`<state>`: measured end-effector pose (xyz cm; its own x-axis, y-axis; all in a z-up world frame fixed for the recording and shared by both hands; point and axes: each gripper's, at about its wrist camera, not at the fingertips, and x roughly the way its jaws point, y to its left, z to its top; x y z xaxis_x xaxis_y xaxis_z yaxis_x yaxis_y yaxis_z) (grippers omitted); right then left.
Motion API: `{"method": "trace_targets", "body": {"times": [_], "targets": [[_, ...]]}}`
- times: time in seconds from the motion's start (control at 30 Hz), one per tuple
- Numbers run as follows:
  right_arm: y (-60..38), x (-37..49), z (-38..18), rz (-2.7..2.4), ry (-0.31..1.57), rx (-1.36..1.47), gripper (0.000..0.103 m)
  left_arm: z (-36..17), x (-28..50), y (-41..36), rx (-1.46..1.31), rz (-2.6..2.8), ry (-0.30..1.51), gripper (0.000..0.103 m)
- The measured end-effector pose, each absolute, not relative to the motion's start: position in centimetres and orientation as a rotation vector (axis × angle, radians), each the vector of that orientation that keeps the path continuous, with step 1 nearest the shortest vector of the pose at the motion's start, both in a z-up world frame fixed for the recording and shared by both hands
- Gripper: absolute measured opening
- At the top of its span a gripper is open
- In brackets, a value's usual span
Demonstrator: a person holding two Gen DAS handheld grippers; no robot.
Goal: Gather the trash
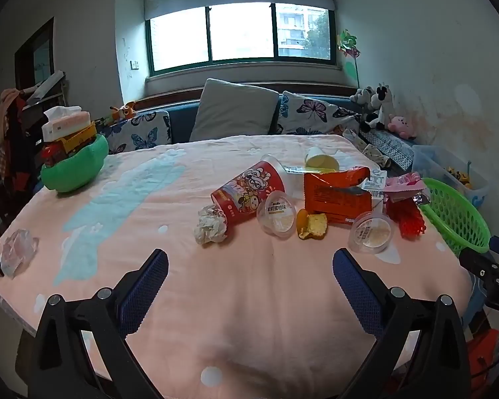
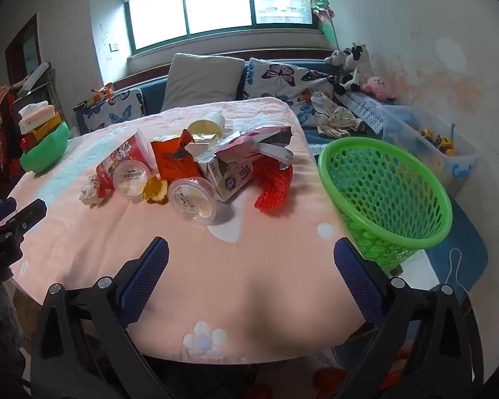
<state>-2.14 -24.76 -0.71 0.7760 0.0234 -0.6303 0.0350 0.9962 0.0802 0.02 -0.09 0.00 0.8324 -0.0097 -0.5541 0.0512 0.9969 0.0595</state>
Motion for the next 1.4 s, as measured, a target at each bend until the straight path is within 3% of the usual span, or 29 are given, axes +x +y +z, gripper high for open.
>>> {"method": "trace_targets", "body": {"times": [1.4], "targets": [[-24.5,-1.7,-0.9,-0.004,0.697,0.088,0.099,-0.5,0.3,0.1,0.045,-0.033,0.598,0.096]]}}
